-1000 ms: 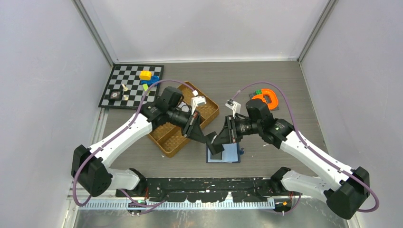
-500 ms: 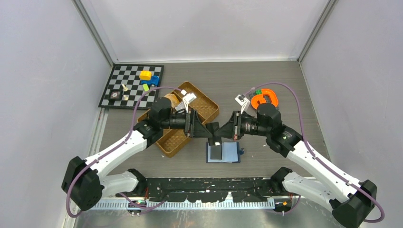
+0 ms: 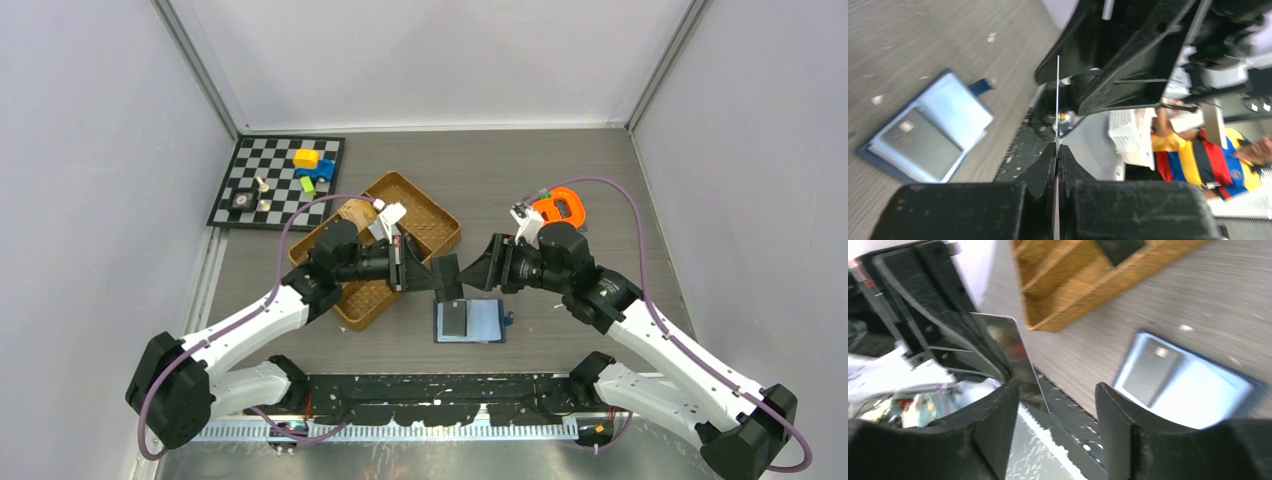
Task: Put the credit cards into the card holder
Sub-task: Insert the credit card into the card holder.
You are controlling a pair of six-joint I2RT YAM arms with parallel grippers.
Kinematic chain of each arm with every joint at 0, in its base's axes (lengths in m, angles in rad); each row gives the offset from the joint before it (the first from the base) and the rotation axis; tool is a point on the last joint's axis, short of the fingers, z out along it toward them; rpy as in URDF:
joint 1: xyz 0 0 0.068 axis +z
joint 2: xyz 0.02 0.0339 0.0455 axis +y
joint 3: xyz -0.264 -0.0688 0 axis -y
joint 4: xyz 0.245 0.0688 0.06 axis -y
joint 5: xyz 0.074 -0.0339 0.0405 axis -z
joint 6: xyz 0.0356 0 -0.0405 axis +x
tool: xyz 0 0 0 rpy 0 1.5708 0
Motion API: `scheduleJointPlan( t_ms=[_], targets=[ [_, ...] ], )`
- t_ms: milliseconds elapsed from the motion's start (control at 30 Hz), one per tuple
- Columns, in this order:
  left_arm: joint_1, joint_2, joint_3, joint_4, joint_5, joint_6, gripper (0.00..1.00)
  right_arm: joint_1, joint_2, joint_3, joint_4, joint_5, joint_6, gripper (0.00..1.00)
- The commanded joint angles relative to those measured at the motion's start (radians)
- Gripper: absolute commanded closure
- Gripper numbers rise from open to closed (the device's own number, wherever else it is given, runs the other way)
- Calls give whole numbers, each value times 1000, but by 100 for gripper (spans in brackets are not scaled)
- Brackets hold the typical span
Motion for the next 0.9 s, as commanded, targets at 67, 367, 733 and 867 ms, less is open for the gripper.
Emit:
scheduleJointPlan(
  t_ms=[67, 367, 733, 867],
  targets=[
    [-77, 39, 32, -322, -278, 144, 100, -2, 14, 37, -385, 431, -25, 29],
    [-163, 239, 42, -292, -361, 84, 100, 25, 155, -51, -381, 490, 82, 35],
    [-175, 362, 37, -275, -417, 63, 100, 55, 208, -141, -179, 330, 156, 51],
    [-175, 380, 38, -273, -421, 66, 100, 54, 242, -151, -158, 325, 147, 52]
  ],
)
